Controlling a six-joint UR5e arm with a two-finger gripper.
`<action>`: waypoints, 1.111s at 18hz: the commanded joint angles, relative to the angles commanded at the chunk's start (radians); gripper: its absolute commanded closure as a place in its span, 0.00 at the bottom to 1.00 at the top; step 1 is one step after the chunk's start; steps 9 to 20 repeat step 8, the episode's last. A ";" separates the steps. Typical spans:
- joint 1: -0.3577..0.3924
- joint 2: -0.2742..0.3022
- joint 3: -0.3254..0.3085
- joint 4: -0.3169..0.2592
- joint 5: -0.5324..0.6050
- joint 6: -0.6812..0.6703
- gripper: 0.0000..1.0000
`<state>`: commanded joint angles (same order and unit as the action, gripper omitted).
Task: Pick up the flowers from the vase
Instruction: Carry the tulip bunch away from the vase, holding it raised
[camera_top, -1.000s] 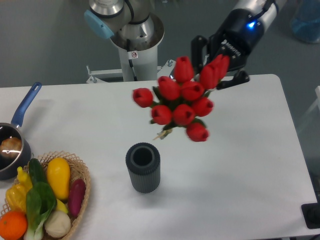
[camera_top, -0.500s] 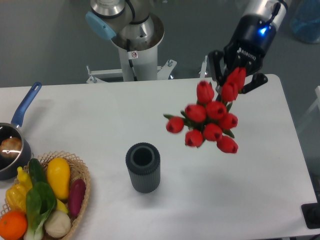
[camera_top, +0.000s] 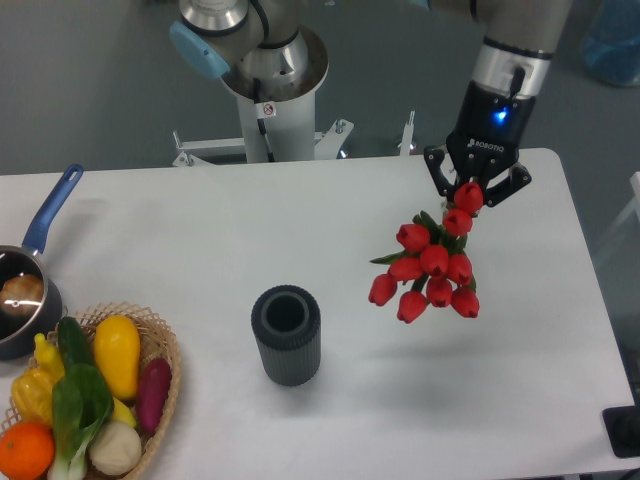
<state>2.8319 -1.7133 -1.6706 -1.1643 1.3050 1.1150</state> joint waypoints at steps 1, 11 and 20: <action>-0.034 -0.023 0.012 0.001 0.034 0.020 1.00; -0.106 -0.097 0.092 -0.046 0.154 0.069 1.00; -0.106 -0.097 0.092 -0.046 0.154 0.069 1.00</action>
